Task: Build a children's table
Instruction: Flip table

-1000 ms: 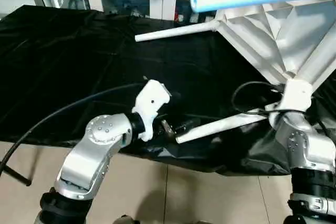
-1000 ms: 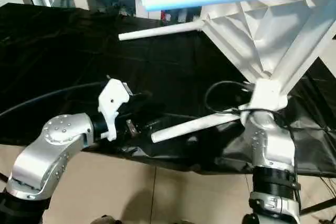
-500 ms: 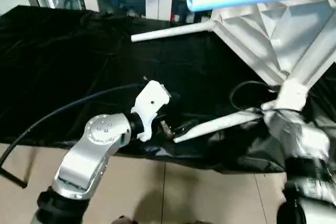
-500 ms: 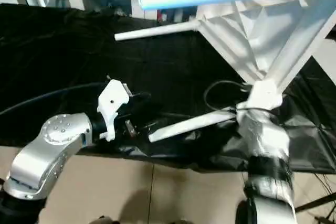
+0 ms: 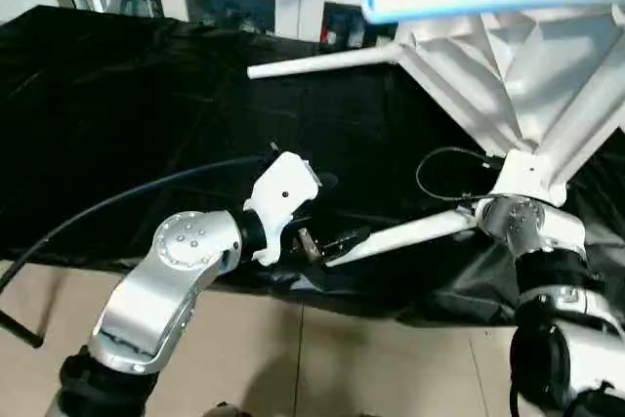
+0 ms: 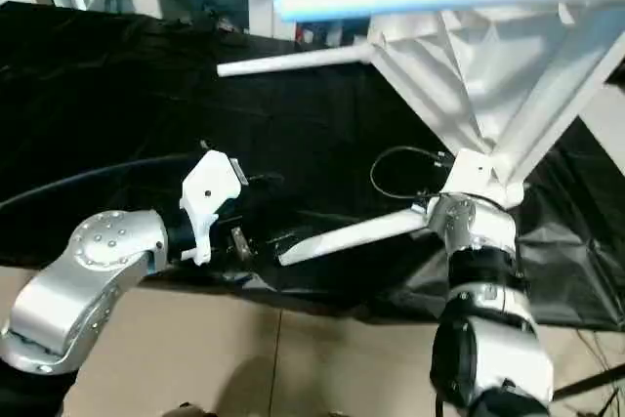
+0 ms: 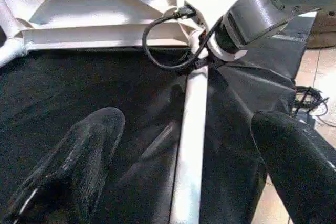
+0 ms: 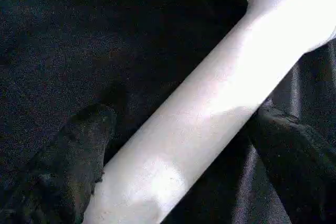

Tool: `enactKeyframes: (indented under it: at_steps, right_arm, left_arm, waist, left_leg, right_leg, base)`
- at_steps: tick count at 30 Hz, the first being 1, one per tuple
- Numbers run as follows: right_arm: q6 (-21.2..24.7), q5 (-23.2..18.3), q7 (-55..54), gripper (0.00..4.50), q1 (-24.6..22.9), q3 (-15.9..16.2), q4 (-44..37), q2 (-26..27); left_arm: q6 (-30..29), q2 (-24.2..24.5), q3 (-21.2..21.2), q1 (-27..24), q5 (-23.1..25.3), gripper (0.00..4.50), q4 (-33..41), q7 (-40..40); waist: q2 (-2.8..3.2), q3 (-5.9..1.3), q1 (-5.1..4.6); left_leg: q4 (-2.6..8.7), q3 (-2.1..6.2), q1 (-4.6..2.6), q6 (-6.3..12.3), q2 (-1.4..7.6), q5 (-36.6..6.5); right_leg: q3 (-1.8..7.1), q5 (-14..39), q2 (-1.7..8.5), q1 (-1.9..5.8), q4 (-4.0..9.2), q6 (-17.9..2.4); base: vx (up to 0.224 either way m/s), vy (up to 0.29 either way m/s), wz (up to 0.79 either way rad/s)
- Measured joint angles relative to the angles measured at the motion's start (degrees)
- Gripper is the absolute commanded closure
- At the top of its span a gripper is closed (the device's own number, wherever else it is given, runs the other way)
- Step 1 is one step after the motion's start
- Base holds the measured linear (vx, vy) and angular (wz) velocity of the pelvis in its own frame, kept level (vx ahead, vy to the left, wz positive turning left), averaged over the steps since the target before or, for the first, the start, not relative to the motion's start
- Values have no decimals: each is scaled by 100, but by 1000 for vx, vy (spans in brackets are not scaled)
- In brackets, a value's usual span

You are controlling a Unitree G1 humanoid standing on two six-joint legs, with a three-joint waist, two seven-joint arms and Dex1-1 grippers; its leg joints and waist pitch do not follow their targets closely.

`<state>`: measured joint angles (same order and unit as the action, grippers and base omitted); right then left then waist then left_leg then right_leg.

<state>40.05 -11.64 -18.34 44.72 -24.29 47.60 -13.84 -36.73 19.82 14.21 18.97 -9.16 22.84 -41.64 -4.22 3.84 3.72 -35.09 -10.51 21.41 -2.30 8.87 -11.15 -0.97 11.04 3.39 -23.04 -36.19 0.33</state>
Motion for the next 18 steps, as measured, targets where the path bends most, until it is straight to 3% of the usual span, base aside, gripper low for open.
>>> enactKeyframes:
  at_steps: [10,18]
  right_arm:
    - [-220,-123,15,85,236,-141,678,-242]
    - [-326,-127,11,126,288,-211,909,-342]
  left_arm:
    - [-41,95,20,18,-28,0,-1,-6]
    - [-41,103,21,104,-73,0,-1,-3]
  waist:
    - [-24,-16,-15]
    - [-36,-24,-45]
  left_leg:
    - [-3,0,-1,-4,0,2]
    - [-3,0,-2,-5,1,3]
  right_leg:
    - [0,-3,0,1,0,0]
    - [0,-5,0,0,0,-2]
  base:
    - [0,0,0]
    - [0,0,0]
